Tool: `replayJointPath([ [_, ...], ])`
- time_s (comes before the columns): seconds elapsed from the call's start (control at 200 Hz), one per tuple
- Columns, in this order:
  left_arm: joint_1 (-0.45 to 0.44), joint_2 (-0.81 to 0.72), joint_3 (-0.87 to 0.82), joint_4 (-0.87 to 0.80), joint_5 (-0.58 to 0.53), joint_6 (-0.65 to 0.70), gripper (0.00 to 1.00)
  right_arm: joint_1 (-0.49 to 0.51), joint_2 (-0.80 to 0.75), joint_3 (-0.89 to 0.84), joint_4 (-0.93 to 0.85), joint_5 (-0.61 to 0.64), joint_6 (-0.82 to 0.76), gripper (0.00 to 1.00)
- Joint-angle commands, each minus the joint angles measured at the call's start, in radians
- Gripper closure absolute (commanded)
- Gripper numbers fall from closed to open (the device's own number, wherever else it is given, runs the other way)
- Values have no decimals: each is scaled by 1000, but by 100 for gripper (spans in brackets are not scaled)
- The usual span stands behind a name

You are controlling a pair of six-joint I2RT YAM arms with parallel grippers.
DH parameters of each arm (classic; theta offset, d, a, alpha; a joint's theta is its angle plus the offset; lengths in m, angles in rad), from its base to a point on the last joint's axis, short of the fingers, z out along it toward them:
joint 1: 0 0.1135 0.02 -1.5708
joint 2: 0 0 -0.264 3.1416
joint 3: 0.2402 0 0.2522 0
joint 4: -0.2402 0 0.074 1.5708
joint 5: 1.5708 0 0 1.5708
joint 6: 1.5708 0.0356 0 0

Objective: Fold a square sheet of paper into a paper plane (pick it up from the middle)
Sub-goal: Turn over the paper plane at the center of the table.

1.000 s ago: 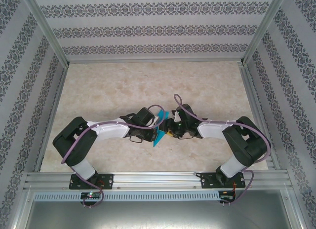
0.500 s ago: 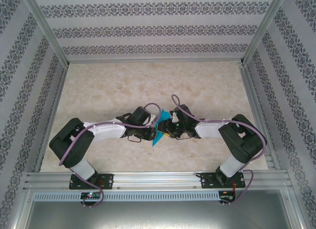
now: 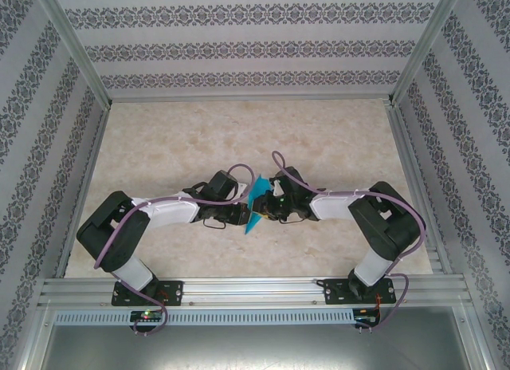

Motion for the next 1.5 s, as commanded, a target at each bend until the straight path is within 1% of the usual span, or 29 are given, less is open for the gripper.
replayJointPath([
  [0.0, 15, -24, -11, 35, 21, -14, 89, 12, 19, 32, -49, 23, -35, 80],
  [0.085, 18, -28, -16, 39, 24, -16, 88, 13, 14, 38, -61, 27, -43, 84],
  [0.17, 22, -27, -15, 37, 24, -16, 87, 12, 0, 50, -101, 43, -59, 91],
  [0.295, 33, -29, -21, 33, 22, -16, 83, 13, -33, 101, -248, 94, -135, 98],
  [0.34, 36, -28, -20, 32, 22, -17, 80, 11, -40, 123, -305, 114, -165, 100],
  [0.45, 43, -21, -11, 31, 29, -18, 73, 2, -45, 189, -443, 158, -244, 100],
  [0.539, 46, -32, -7, 34, 36, -23, 67, -14, -28, 283, -617, 217, -345, 100],
  [0.594, 51, -53, -11, 38, 35, -25, 64, -22, -1, 359, -736, 252, -410, 100],
  [0.669, 66, -75, -13, 35, 41, -27, 60, -28, 42, 454, -857, 293, -477, 100],
  [0.804, 100, -84, -13, 21, 81, -22, 53, -33, 148, 606, -1010, 333, -555, 100],
  [0.859, 105, -93, -11, 9, 82, -15, 50, -32, 187, 659, -1046, 342, -576, 100],
  [0.914, 114, -104, -12, 0, 82, -9, 47, -32, 220, 695, -1069, 346, -586, 98],
  [0.994, 131, -126, -19, -7, 88, -8, 40, -29, 269, 745, -1101, 357, -598, 95],
  [1.069, 149, -142, -23, -12, 99, -6, 37, -24, 296, 769, -1108, 365, -599, 94],
  [1.094, 155, -148, -24, -15, 102, -5, 35, -22, 302, 774, -1110, 367, -600, 93],
  [1.199, 169, -162, -31, -20, 114, -3, 33, -22, 321, 784, -1107, 369, -600, 89],
  [1.289, 177, -167, -34, -22, 118, 1, 29, -20, 332, 790, -1108, 372, -599, 81],
  [1.499, 182, -186, -10, -72, 112, 38, 27, -24, 289, 777, -1096, 372, -598, 74],
])
